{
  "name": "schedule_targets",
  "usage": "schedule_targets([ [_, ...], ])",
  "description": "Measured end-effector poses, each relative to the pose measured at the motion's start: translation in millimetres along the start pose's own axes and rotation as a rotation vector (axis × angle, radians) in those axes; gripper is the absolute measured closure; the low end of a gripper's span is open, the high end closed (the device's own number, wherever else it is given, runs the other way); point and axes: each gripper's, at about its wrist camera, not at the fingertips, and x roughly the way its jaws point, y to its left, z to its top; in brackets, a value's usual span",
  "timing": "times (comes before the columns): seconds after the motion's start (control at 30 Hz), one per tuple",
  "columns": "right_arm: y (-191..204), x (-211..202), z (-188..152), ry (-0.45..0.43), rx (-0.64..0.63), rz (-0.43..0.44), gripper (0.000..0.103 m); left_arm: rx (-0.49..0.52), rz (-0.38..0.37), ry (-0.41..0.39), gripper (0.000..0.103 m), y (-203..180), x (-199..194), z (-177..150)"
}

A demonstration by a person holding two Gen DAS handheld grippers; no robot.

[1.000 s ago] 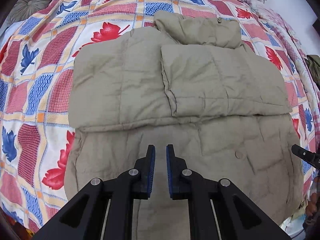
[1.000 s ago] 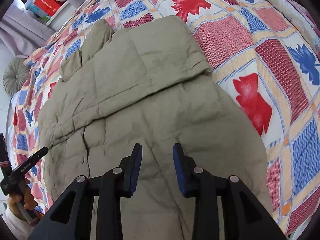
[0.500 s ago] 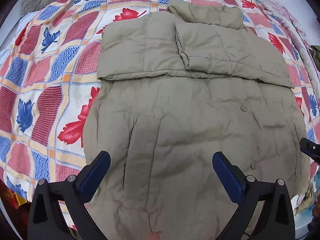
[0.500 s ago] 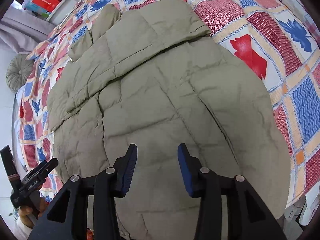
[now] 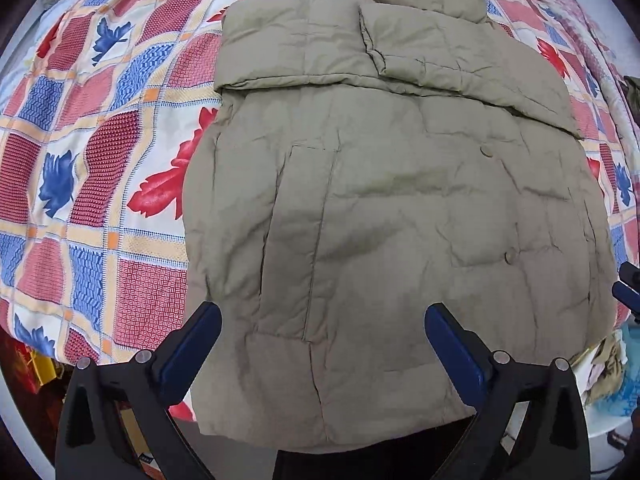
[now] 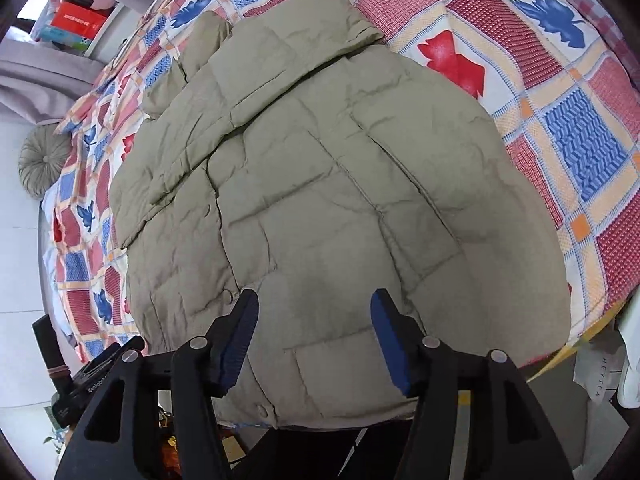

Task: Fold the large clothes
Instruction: 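Grasp the jacket hem with both tools and lift it toward the collar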

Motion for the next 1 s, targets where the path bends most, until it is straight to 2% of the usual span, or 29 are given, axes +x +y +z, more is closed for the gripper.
schedule_targets([
  [0.1, -4.7, -5.4, -4.0, 0.000, 0.023, 0.016, 0.031, 0.001, -0.033, 0.011, 0.001, -0.2, -2.2, -6.6],
  [0.2, -8.8, -10.8, -8.2, 0.000, 0.040, 0.030, 0.030, -0.029, -0.090, 0.027, 0.001, 6.9, -1.7, -15.8],
  [0.4, -29.2, -19.3, -19.0, 0.011, 0.097, 0.049, 0.030, -0.170, -0.221, 0.093, 0.001, 38.5, 7.7, -41.1],
  [0.5, -46.1, -19.7, -25.7, 0.025, 0.166, 0.091, 0.030, -0.203, -0.284, 0.112, 0.001, 48.9, 9.0, -53.5],
  [0.57, -59.5, -18.8, -32.4, 0.031, 0.224, 0.138, 0.018, -0.218, -0.325, 0.121, 0.001, 53.8, 9.7, -60.9],
  [0.8, -105.0, 0.6, -60.8, 0.081, 0.449, 0.231, 0.018, -0.226, -0.443, 0.215, 0.001, 59.0, 23.3, -81.6],
  [0.9, -118.0, 12.8, -69.3, 0.105, 0.515, 0.245, 0.018, -0.232, -0.478, 0.265, 0.001, 58.0, 33.3, -89.6],
  [1.0, -126.4, 27.0, -74.8, 0.129, 0.544, 0.237, 0.018, -0.281, -0.514, 0.329, 0.001, 60.6, 47.0, -102.1],
])
